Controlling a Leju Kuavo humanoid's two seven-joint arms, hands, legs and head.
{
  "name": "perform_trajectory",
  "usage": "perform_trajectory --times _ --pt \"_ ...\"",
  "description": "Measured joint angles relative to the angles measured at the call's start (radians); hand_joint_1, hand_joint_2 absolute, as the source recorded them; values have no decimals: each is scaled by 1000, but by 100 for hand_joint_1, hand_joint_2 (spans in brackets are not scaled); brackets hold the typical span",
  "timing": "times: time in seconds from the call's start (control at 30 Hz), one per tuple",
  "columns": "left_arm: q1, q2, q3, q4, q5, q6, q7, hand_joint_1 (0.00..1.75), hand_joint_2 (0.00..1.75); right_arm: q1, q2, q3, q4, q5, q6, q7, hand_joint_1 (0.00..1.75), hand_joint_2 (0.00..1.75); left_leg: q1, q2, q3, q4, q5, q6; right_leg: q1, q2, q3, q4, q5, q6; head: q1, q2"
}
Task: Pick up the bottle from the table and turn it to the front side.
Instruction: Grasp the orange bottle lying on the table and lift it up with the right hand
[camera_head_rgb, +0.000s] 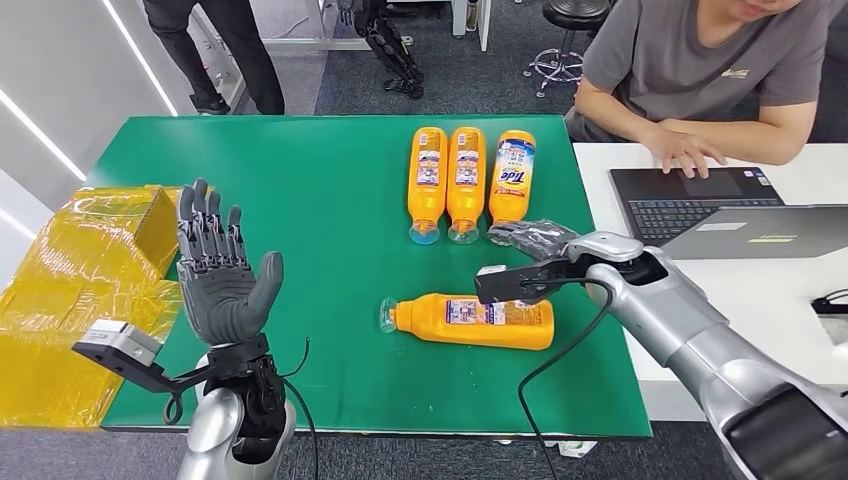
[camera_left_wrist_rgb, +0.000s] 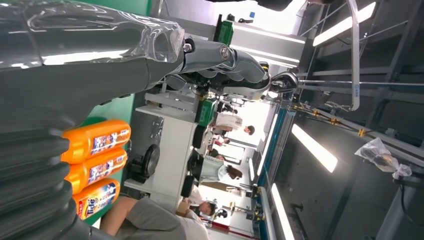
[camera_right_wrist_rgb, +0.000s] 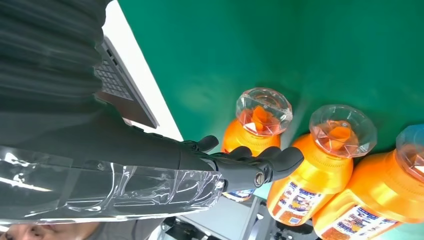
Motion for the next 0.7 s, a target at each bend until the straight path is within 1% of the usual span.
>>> perform_trajectory --times 0.23,0.4,0.47,0.57,0.7 --pt "0 -1 11 1 -18 -12 0 0 175 57 23 14 -4 -50 -231 -10 0 175 0 0 0 0 0 0 0 0 0 0 0 0 0 0" --pt "2 -7 15 1 -27 -13 0 0 175 126 39 11 -61 -41 -342 27 0 175 0 0 0 0 0 0 0 0 0 0 0 0 0 0" --pt "2 -9 16 1 -30 -13 0 0 175 155 43 7 -88 -40 -361 35 0 175 0 0 0 0 0 0 0 0 0 0 0 0 0 0" --pt "3 -11 16 1 -33 -13 0 0 175 186 45 -1 -119 -45 -364 36 0 175 0 0 0 0 0 0 0 0 0 0 0 0 0 0" --pt "3 -15 16 1 -34 -3 0 0 175 210 50 -13 -144 -79 -333 21 0 175 0 0 0 0 0 0 0 0 0 0 0 0 0 0"
